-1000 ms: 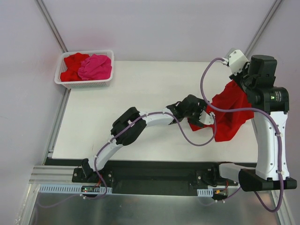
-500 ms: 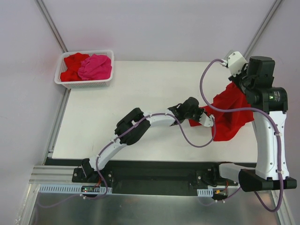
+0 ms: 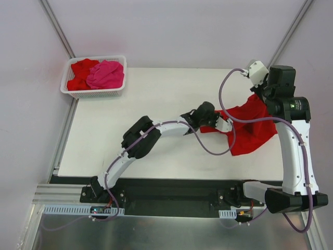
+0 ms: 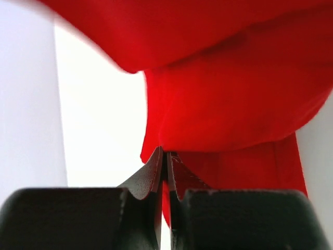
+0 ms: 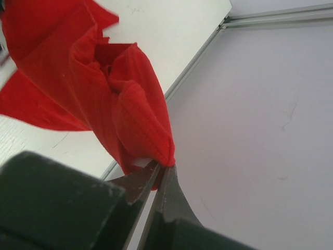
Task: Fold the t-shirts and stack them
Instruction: Flatten out the tshirt
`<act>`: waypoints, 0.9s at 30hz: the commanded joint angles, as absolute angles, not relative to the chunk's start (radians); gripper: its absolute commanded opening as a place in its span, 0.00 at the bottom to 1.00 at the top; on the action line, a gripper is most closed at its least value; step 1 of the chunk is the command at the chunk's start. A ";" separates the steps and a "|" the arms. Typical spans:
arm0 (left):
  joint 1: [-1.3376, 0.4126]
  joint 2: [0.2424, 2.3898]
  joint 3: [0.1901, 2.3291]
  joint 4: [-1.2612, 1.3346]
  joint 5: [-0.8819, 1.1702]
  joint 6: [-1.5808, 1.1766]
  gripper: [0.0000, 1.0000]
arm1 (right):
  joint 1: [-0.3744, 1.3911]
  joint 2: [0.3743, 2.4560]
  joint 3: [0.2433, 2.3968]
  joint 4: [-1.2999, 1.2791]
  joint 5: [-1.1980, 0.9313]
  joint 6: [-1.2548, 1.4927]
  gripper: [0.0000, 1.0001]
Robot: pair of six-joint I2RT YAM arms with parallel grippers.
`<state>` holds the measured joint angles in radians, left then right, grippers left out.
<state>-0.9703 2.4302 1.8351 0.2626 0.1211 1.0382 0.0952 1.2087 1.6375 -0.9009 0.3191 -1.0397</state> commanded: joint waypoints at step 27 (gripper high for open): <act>-0.646 1.543 1.329 -0.069 -0.032 1.172 0.00 | 0.015 1.213 1.724 -0.666 0.368 -1.038 0.01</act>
<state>-0.6716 1.7260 1.3659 0.0334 -0.0128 1.1393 0.0254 1.2617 1.6131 -0.7563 0.3332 -1.0325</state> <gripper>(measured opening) 0.011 0.036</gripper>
